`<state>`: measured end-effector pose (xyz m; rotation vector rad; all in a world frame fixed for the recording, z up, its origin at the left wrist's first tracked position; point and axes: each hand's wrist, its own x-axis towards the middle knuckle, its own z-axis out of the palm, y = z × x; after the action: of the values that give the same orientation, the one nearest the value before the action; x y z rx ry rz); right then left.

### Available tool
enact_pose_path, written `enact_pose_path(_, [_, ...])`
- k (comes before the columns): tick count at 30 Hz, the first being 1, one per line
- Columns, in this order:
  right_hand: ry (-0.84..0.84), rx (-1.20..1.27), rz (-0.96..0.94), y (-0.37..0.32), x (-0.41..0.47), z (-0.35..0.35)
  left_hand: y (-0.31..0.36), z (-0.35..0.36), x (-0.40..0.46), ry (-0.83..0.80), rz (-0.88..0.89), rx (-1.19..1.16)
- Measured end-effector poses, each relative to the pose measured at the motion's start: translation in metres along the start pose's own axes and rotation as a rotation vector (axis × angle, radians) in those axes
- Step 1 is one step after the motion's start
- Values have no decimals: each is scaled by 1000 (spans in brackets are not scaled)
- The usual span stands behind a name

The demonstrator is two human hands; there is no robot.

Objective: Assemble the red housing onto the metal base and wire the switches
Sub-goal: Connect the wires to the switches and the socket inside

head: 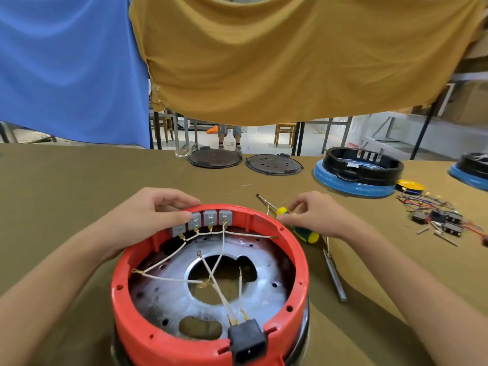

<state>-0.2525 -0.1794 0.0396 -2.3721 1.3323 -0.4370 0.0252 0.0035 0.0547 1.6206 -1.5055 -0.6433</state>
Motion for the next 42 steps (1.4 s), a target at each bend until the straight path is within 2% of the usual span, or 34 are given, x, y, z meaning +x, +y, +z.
enact_pose_path(3, [96,-211,-24,-1,3,6,-1,3,1,12,9,-28])
enact_pose_path(5, [186,-275,-143,-1,5,8,-1,6,1,17,15,-39])
enact_pose_path(8, [54,-377,-384,-9,9,23,0,11,0,19,21,-60])
enact_pose_path(10, [-30,-475,-470,-14,13,34,0,12,0,25,20,-70])
enact_pose_path(14, [35,-571,-603,-15,22,37,-1,12,0,20,13,-87])
enact_pose_path(18, [9,-542,-616,-11,23,40,-1,12,-1,18,5,-95])
enact_pose_path(21, [185,-328,-498,-11,22,35,0,12,-1,15,4,-82])
enact_pose_path(24, [308,16,-383,-10,13,28,1,12,-2,7,0,-88])
enact_pose_path(30, [183,553,-402,-34,-13,10,6,14,-5,-51,6,-120])
enact_pose_path(33, [19,994,-406,-53,-26,-2,11,13,-7,-113,-5,-109])
enact_pose_path(35, [-77,1196,-397,-63,-33,-5,13,12,-9,-146,1,-82])
enact_pose_path(38, [-81,1269,-348,-76,-39,-1,19,12,-11,-133,50,-21])
enact_pose_path(42, [-95,1352,-284,-82,-44,5,26,14,-12,-4,231,82])
